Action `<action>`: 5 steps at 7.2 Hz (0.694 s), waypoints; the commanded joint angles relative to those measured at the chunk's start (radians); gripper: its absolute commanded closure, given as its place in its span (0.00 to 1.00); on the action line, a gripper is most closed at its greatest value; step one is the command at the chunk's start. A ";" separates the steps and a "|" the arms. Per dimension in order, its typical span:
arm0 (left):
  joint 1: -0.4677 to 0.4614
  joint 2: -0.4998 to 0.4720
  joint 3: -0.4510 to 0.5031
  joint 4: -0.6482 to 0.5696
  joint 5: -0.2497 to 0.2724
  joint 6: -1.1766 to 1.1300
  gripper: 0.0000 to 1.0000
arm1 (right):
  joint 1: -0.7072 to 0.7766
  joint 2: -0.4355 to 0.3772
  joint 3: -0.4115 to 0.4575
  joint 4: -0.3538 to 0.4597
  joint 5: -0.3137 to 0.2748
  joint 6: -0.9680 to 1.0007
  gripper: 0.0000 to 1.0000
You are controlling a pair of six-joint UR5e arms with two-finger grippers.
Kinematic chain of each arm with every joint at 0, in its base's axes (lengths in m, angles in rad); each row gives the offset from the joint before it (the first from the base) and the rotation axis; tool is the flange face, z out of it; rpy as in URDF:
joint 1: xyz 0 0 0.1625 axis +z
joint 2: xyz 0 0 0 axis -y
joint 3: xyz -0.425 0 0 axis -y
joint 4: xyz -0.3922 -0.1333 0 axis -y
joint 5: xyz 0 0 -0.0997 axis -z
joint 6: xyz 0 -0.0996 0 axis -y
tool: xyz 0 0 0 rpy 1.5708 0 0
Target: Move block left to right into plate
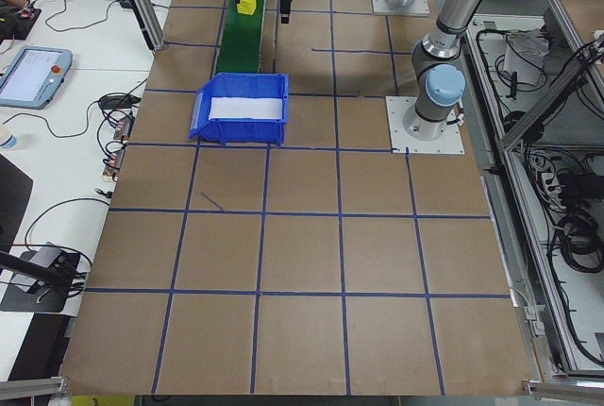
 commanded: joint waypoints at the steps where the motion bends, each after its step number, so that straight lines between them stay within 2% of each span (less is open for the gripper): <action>1: -0.001 0.000 0.000 0.000 0.000 -0.001 0.00 | -0.001 -0.009 0.007 0.007 -0.124 -0.082 0.60; 2: -0.001 0.002 0.000 0.000 0.000 0.001 0.00 | -0.013 -0.046 0.003 0.021 -0.169 -0.093 0.65; 3: -0.001 0.005 -0.002 -0.002 0.002 0.001 0.00 | -0.062 -0.125 0.014 0.120 -0.239 -0.192 0.65; 4: -0.001 0.006 -0.003 -0.002 0.000 0.001 0.00 | -0.176 -0.196 0.017 0.227 -0.262 -0.320 0.66; 5: -0.001 0.006 -0.003 -0.002 0.000 0.001 0.00 | -0.271 -0.239 0.027 0.269 -0.270 -0.499 0.66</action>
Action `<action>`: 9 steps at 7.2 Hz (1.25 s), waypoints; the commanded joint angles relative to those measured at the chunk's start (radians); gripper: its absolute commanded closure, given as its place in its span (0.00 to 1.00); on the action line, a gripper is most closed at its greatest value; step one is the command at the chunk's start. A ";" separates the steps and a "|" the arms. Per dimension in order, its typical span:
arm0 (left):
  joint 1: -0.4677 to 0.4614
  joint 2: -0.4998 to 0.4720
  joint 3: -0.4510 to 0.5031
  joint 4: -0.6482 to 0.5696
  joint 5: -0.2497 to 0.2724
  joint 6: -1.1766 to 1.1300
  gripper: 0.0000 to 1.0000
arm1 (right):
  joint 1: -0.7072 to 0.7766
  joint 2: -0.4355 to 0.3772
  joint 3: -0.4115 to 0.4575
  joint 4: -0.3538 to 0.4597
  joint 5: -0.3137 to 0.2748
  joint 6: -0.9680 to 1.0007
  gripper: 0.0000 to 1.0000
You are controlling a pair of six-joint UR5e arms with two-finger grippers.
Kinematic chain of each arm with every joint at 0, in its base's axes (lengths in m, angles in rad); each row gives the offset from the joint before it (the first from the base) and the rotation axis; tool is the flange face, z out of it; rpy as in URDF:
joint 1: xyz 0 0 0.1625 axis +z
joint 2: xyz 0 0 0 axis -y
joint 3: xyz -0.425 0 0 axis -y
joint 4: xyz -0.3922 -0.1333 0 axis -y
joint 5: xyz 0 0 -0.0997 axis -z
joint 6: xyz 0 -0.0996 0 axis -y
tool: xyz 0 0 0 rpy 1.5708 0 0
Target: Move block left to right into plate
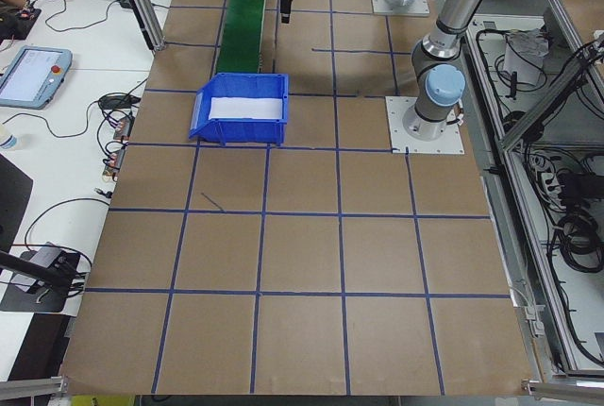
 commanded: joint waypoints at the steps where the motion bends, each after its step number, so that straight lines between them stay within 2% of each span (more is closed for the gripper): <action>1: 0.000 0.001 -0.001 0.000 0.000 0.000 0.00 | -0.199 -0.109 0.043 0.087 -0.102 -0.355 0.66; 2: 0.000 0.001 -0.001 0.000 0.001 0.000 0.00 | -0.327 -0.164 0.081 0.097 -0.124 -0.504 0.65; 4: 0.000 0.002 -0.001 0.000 0.001 0.000 0.00 | -0.655 -0.236 0.171 0.105 -0.119 -0.844 0.64; 6: 0.000 0.001 -0.001 0.000 0.000 0.000 0.00 | -1.016 -0.232 0.260 0.095 -0.109 -1.186 0.65; 7: 0.000 0.002 -0.001 0.000 0.001 0.000 0.00 | -1.172 -0.209 0.320 0.009 -0.109 -1.343 0.64; 8: 0.000 0.002 -0.001 0.000 0.000 0.000 0.00 | -1.254 -0.127 0.366 -0.130 -0.096 -1.461 0.63; 9: 0.000 0.002 -0.001 -0.002 0.001 0.000 0.00 | -1.261 -0.047 0.367 -0.164 -0.033 -1.476 0.60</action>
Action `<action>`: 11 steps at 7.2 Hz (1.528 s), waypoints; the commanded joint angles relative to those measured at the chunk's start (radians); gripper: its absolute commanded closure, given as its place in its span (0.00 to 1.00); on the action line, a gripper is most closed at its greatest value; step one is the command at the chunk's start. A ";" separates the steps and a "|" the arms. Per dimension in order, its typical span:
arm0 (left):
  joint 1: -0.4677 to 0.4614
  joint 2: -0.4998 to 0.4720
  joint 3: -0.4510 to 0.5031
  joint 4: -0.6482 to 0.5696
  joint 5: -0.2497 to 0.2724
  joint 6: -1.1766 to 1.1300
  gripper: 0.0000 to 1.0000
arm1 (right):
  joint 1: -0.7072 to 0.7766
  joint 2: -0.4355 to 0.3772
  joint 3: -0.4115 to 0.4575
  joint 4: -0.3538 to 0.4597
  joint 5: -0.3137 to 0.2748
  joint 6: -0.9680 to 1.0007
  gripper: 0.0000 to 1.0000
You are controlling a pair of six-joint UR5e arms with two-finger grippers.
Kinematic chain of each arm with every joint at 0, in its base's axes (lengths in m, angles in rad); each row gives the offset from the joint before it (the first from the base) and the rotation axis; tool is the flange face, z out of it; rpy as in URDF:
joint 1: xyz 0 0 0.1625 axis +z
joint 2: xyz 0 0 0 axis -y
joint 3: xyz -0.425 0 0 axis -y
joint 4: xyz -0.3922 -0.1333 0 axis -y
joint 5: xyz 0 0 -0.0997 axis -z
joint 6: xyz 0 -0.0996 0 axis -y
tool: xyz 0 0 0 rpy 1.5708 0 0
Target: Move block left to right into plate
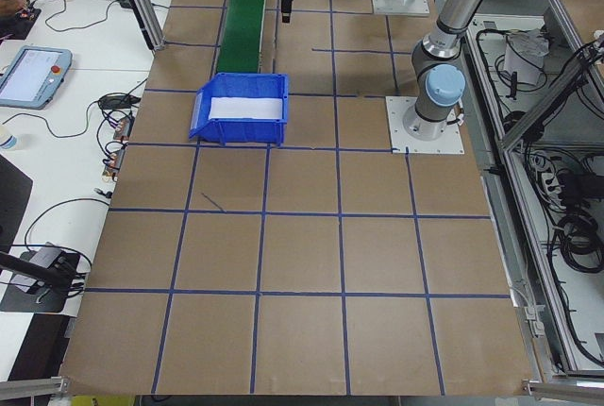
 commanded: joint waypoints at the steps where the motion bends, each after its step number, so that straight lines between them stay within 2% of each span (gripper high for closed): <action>1: 0.000 0.000 0.000 -0.001 0.001 0.000 0.00 | -0.059 0.093 0.026 -0.080 0.062 -0.074 0.54; 2: 0.000 0.000 -0.002 -0.001 0.001 0.000 0.00 | -0.059 0.090 0.032 -0.075 0.065 -0.064 0.52; 3: 0.000 0.000 0.000 -0.001 0.001 0.000 0.00 | -0.057 0.090 0.032 -0.075 0.076 -0.060 0.45; 4: 0.000 0.000 0.000 -0.001 -0.001 0.000 0.00 | -0.051 0.089 0.032 -0.074 0.141 -0.051 0.16; 5: 0.000 0.000 0.000 -0.001 0.001 0.000 0.00 | -0.040 0.089 0.034 -0.072 0.163 -0.044 0.00; 8: 0.000 0.000 0.000 -0.001 0.001 0.000 0.00 | 0.051 0.057 0.005 -0.061 0.153 0.018 0.00; 9: 0.000 0.002 0.000 -0.001 -0.001 0.000 0.00 | 0.113 -0.012 0.000 0.033 0.154 0.033 0.00; 10: 0.000 0.002 0.000 -0.001 -0.001 0.000 0.00 | 0.206 -0.120 -0.003 0.172 0.150 0.161 0.00; 11: 0.000 0.002 -0.002 -0.001 -0.001 0.000 0.00 | 0.306 -0.187 -0.038 0.303 0.153 0.318 0.00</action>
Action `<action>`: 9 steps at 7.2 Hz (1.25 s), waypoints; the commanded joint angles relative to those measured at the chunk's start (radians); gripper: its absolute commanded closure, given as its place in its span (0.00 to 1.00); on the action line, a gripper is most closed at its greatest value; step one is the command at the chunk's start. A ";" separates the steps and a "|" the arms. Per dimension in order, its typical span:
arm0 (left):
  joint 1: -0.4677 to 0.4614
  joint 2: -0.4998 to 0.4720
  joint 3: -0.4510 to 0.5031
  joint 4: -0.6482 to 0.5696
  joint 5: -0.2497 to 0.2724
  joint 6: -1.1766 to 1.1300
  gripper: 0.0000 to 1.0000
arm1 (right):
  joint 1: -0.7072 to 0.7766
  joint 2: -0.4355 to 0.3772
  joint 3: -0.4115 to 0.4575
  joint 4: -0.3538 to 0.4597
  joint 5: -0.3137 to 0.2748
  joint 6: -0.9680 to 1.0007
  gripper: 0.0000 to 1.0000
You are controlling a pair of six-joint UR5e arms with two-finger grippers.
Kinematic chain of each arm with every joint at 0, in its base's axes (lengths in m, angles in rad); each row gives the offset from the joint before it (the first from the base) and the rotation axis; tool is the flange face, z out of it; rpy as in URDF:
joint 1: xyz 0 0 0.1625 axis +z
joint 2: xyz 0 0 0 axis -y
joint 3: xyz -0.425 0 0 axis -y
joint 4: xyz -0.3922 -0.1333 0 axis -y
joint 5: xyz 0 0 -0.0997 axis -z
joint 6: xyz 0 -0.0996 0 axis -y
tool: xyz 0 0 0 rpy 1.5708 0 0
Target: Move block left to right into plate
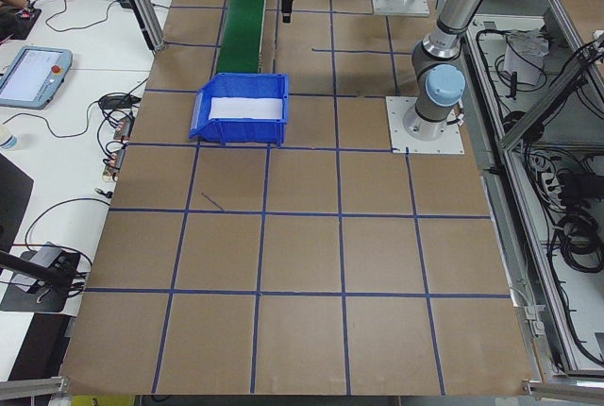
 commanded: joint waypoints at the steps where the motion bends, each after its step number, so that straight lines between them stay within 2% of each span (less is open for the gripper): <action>1: 0.000 0.000 -0.001 0.000 0.000 0.000 0.00 | 0.265 -0.106 -0.095 0.206 0.012 0.370 0.00; 2: 0.000 0.000 0.000 0.000 0.000 0.000 0.00 | 0.454 -0.109 -0.158 0.242 -0.011 0.554 0.00; 3: 0.000 0.000 0.000 0.000 0.001 0.000 0.00 | 0.647 -0.129 -0.243 0.352 -0.077 0.680 0.00; 4: 0.000 0.000 0.000 0.000 0.000 0.000 0.00 | 0.817 -0.138 -0.323 0.406 -0.061 0.984 0.00; 5: 0.000 0.002 0.000 0.000 0.000 0.000 0.00 | 1.013 -0.126 -0.363 0.397 -0.051 1.202 0.00; 6: 0.000 0.002 0.000 0.000 0.000 0.000 0.00 | 1.143 -0.109 -0.379 0.377 -0.018 1.425 0.00; 7: 0.000 0.002 0.000 0.000 0.001 0.000 0.00 | 1.211 -0.081 -0.379 0.315 -0.010 1.486 0.01; 9: 0.000 0.002 0.000 0.000 0.000 0.000 0.00 | 1.236 -0.077 -0.376 0.310 -0.027 1.478 0.02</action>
